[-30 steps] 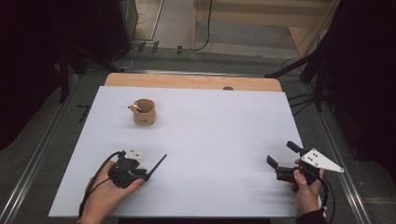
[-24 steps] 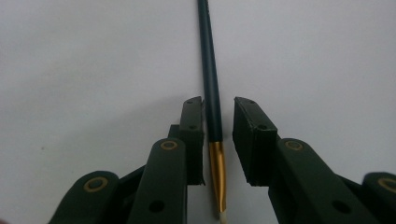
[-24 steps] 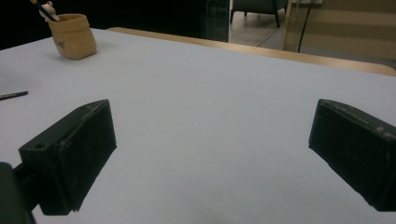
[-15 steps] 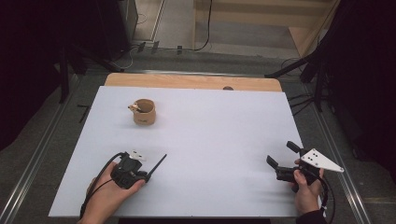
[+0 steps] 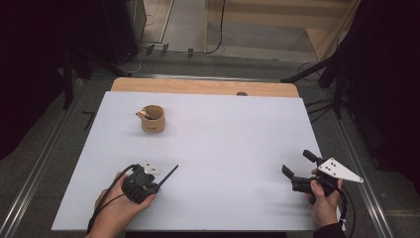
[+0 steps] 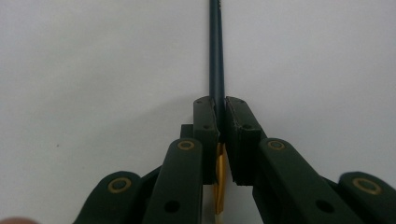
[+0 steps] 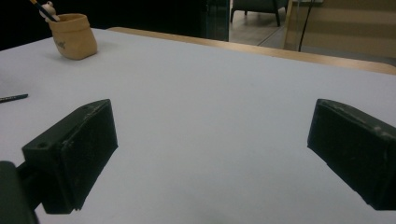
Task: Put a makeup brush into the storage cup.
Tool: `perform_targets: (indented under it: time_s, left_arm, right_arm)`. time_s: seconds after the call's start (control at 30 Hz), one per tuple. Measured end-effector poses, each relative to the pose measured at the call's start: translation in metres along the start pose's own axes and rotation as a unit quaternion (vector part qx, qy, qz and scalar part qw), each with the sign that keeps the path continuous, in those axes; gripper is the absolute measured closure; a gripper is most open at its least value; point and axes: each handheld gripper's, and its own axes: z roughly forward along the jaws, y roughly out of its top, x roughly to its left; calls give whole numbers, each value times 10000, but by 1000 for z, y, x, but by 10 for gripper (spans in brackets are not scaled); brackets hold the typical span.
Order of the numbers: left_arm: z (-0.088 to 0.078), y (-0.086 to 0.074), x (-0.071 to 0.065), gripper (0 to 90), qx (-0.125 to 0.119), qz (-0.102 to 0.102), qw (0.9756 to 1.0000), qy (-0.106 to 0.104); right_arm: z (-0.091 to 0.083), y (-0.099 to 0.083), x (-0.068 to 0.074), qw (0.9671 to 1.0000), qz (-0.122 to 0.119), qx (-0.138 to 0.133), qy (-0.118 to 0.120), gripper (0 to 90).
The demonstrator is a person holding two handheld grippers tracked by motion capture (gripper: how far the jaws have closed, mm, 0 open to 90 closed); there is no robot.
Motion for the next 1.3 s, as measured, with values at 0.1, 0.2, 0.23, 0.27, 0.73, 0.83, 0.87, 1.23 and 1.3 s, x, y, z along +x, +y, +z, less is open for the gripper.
perform_targets:
  time_s: [0.1,0.2,0.23,0.27,0.73,0.83,0.87,1.23,1.3]
  left_arm:
    - [0,-1,1,845,-52,22,10000,-42]
    - [-1,-2,2,846,-68,77,9999,-63]
    - [-1,-2,3,846,-98,68,9999,-100]
    - [-1,-2,4,846,-136,46,9998,-116]
    - [-12,10,8,846,-1011,-312,9921,-668]
    - [-11,12,7,846,-1193,-303,9898,-713]
    - [-11,13,6,846,-1255,-320,9888,-741]
    - [-9,27,1,847,-1828,-340,9761,-1124]
    - [-8,29,0,847,-1892,-338,9744,-1169]
  right_arm:
    - [1,0,0,10000,-9,22,0,19]
    - [2,0,2,10000,-30,34,12,20]
    - [2,0,2,10000,-49,37,11,20]
    - [2,0,3,10000,-71,45,16,20]
    - [10,5,16,9997,-175,86,121,22]
    - [12,7,22,9996,-181,49,190,22]
    - [13,8,24,9996,-176,37,210,21]
    - [22,14,39,9993,-155,13,326,21]
    - [25,16,45,9993,-188,81,318,22]
